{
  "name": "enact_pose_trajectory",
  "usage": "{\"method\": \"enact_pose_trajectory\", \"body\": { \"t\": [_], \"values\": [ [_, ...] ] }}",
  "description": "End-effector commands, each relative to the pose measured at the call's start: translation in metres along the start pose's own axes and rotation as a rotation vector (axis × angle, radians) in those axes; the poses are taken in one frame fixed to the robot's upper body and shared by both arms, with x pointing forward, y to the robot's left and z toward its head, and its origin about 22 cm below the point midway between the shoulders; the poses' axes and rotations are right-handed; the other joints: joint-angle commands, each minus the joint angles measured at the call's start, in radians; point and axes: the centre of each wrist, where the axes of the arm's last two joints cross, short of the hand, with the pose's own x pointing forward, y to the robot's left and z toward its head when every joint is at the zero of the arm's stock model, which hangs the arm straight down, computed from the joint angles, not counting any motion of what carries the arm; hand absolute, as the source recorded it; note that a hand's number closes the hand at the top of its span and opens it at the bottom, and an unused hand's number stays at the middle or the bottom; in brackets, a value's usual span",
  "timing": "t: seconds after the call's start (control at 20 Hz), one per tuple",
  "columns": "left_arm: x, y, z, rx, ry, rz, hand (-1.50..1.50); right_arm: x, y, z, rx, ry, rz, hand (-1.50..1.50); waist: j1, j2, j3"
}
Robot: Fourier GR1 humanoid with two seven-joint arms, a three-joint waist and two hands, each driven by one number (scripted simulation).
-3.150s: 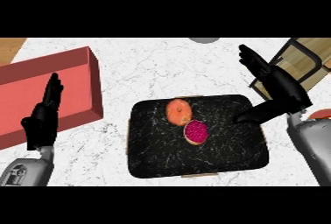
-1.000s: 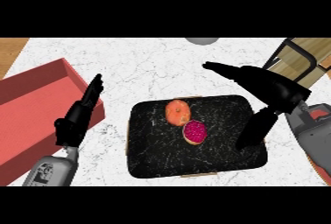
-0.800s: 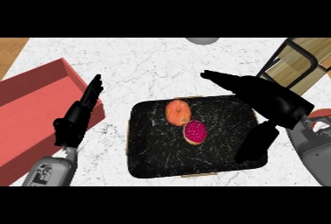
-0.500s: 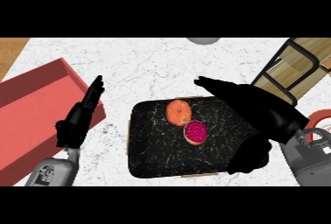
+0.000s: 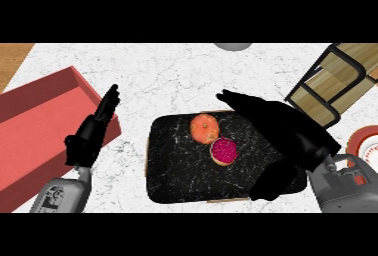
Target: Pick the cupcake from the tray and place it in the tiered shelf
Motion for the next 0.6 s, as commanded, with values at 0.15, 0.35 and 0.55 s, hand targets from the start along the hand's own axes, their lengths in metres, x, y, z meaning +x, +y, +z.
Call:
{"method": "enact_pose_trajectory", "body": {
  "t": [0.15,0.35,0.55],
  "values": [
    [0.0,-0.023,-0.01,-0.016,0.045,0.016,0.0,0.003,0.009,-0.014,0.008,0.012,0.005,-1.5,-0.003,0.007,-0.007],
    [-0.023,-0.004,0.007,-0.01,0.065,0.002,0.0,0.0,0.031,-0.014,0.004,0.039,0.007,-1.5,-0.002,0.007,-0.007],
    [-0.011,-0.009,-0.011,-0.009,0.061,0.023,0.0,0.021,0.038,-0.027,0.019,0.054,0.033,-1.5,-0.003,0.007,-0.007]
  ]
}}
